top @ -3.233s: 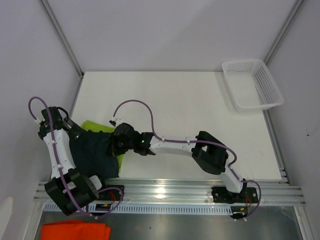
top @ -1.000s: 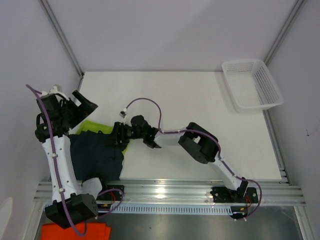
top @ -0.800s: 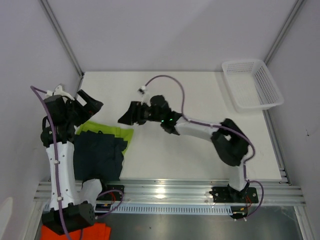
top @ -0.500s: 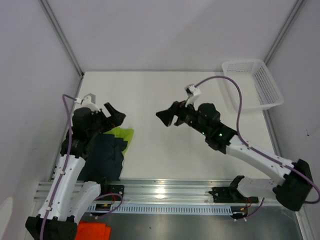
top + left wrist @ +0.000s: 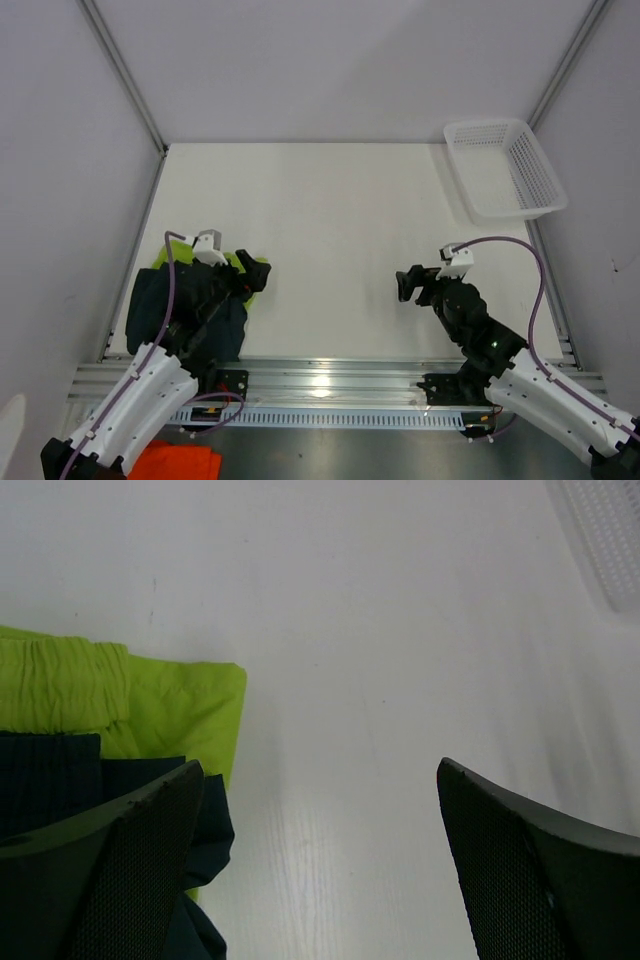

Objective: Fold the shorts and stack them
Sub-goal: Neatly place the folded shorts to the corner

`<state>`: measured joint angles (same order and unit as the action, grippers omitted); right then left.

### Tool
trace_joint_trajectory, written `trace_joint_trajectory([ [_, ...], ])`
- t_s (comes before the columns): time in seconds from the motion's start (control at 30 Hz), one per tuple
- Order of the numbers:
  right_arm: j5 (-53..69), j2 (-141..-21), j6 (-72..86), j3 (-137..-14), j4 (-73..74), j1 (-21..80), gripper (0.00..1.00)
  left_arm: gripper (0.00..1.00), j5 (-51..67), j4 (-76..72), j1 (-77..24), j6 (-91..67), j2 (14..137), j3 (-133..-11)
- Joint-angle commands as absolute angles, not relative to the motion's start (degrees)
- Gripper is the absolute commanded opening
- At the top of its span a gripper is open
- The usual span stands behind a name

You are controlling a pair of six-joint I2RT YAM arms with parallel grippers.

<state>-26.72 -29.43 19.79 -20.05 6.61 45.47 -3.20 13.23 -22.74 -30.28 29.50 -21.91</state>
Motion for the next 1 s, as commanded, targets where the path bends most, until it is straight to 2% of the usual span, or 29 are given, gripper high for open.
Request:
trace_joint_trajectory([
  [0.0, -31.30, -26.38, 19.08, -17.94, 5.37, 44.91, 0.88, 0.99, -7.36, 10.10, -23.73, -26.11, 28.39, -20.13],
  [0.1, -32.34, -26.98, 19.16, -17.31, 4.66, 44.56, 0.89, 0.99, -10.01, 11.77, -23.91, -24.86, 24.97, -18.37],
  [0.17, -32.43, -27.25, 19.42, -17.23, 4.57, 44.38, 0.89, 0.99, -5.90, 9.77, -23.99, -23.21, 21.99, -17.06],
  [0.33, -33.92, -26.19, 21.44, -17.05, 6.06, 44.38, 0.89, 0.99, -5.54, 9.67, -23.99, -23.55, 12.84, -13.98],
  [0.67, -34.98, -24.17, 22.50, -16.44, 6.94, 44.12, 0.91, 0.99, -3.96, 9.67, -23.99, -23.99, 17.05, -14.77],
  [0.9, -33.75, -24.61, 22.76, -16.70, 7.29, 44.03, 0.90, 0.99, -3.87, 9.67, -23.99, -24.08, 15.73, -14.33],
  [0.97, -34.19, -23.91, 22.68, -16.52, 7.47, 44.03, 0.95, 0.99, -3.96, 9.58, -23.99, -24.08, 15.82, -14.24],
])
